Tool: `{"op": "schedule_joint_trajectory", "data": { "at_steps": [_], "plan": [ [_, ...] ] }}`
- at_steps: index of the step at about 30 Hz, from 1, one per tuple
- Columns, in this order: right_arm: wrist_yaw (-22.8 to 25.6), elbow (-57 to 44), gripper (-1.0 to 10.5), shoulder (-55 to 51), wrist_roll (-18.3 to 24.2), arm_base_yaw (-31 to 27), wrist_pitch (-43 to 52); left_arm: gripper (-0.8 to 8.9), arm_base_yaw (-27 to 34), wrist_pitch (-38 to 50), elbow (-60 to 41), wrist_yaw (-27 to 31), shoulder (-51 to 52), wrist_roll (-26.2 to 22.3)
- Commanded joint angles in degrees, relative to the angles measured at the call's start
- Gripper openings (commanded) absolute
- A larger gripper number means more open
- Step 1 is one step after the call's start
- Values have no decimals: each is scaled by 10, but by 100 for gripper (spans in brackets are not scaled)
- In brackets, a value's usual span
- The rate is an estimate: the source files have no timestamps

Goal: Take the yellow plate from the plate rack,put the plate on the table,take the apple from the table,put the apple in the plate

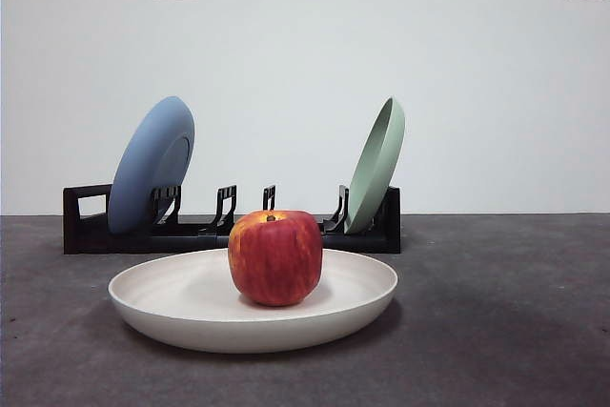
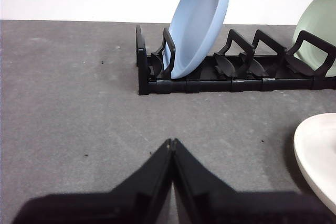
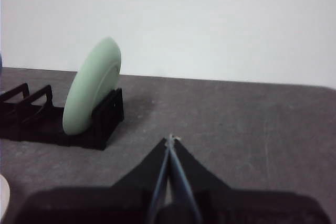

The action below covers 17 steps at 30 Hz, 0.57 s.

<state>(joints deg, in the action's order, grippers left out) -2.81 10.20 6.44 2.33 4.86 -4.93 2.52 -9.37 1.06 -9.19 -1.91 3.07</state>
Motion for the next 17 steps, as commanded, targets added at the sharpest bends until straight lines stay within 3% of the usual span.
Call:
{"op": "schedule_joint_trajectory", "data": {
  "at_steps": [1, 8, 17],
  "plan": [
    [2, -31, 2, -24, -23, -1, 11, -3, 2, 3, -6, 0, 0, 3],
    [2, -90, 2, -60, -28, -1, 16, -3, 2, 4, -6, 0, 0, 3],
    [2, -94, 2, -60, -24, -1, -54, -3, 2, 4, -6, 0, -2, 3]
  ]
}}
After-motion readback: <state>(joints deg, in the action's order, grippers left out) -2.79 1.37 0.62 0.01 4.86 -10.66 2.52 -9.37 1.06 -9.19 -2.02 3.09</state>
